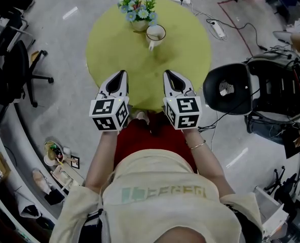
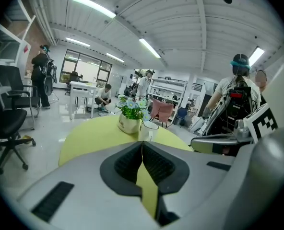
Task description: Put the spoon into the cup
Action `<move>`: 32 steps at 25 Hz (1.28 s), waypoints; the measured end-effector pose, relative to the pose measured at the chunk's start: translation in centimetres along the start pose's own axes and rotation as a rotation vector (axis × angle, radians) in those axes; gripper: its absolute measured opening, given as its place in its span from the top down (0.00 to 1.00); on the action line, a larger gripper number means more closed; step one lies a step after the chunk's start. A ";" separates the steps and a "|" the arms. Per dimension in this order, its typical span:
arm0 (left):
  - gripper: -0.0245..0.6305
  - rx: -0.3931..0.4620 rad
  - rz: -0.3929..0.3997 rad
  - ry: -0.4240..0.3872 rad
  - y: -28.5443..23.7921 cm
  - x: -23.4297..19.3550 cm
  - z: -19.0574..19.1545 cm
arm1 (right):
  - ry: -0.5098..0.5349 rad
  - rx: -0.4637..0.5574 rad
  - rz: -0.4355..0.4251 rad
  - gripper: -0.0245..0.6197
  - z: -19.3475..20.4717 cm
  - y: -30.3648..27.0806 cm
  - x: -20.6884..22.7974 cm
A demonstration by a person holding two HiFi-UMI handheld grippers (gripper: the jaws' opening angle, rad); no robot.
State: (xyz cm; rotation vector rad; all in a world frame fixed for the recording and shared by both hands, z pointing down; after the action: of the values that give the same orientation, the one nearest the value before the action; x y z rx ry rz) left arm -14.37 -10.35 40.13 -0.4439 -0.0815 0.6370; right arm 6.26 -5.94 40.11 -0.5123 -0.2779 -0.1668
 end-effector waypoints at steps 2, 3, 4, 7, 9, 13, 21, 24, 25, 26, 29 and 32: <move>0.92 0.002 0.000 -0.007 0.4 0.1 0.1 | -0.003 0.006 0.004 0.90 0.3 0.4 -0.1; 0.92 0.003 0.000 -0.010 0.7 0.2 0.2 | -0.005 0.010 0.006 0.90 0.5 0.6 -0.2; 0.92 0.004 -0.001 -0.013 0.9 0.2 0.3 | -0.009 0.014 0.007 0.90 0.7 0.8 -0.3; 0.92 0.007 -0.003 -0.016 1.0 -0.1 0.3 | -0.020 0.021 0.011 0.90 0.7 0.8 -0.4; 0.92 0.008 -0.005 -0.016 0.8 -0.3 0.0 | -0.020 0.023 0.011 0.90 0.5 0.5 -0.4; 0.92 0.011 -0.006 -0.020 0.8 -0.4 0.0 | -0.016 0.028 0.010 0.91 0.5 0.6 -0.4; 0.92 0.024 0.006 -0.032 4.0 0.0 1.1 | -0.016 0.054 0.024 0.91 2.1 3.4 -2.1; 0.92 0.031 0.005 -0.040 4.6 0.0 1.1 | -0.015 0.064 0.021 0.91 2.3 3.9 -2.5; 0.92 0.033 0.005 -0.042 4.8 0.0 1.1 | -0.015 0.068 0.020 0.91 2.3 4.1 -2.6; 0.92 0.036 0.005 -0.045 5.1 0.0 1.2 | -0.015 0.071 0.019 0.91 2.4 4.3 -2.8; 0.92 0.042 0.006 -0.049 5.7 0.1 1.3 | -0.014 0.084 0.018 0.91 2.6 4.8 -3.2; 0.92 0.045 0.006 -0.053 6.3 0.3 1.5 | -0.010 0.094 0.018 0.91 2.8 5.4 -3.4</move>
State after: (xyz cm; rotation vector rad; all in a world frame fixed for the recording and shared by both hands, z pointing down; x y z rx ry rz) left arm -17.94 -5.12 38.75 -0.3839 -0.1155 0.6554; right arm 3.62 0.40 38.89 -0.4223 -0.2894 -0.1328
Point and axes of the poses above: the fingertips, and each gripper's own axes: y backward along the fingers, x to its right, z out of its underside, the point moved 9 cm from there along y, backward along the fingers, and after that the axes turned 13 degrees about -y, right-handed, at the moved point
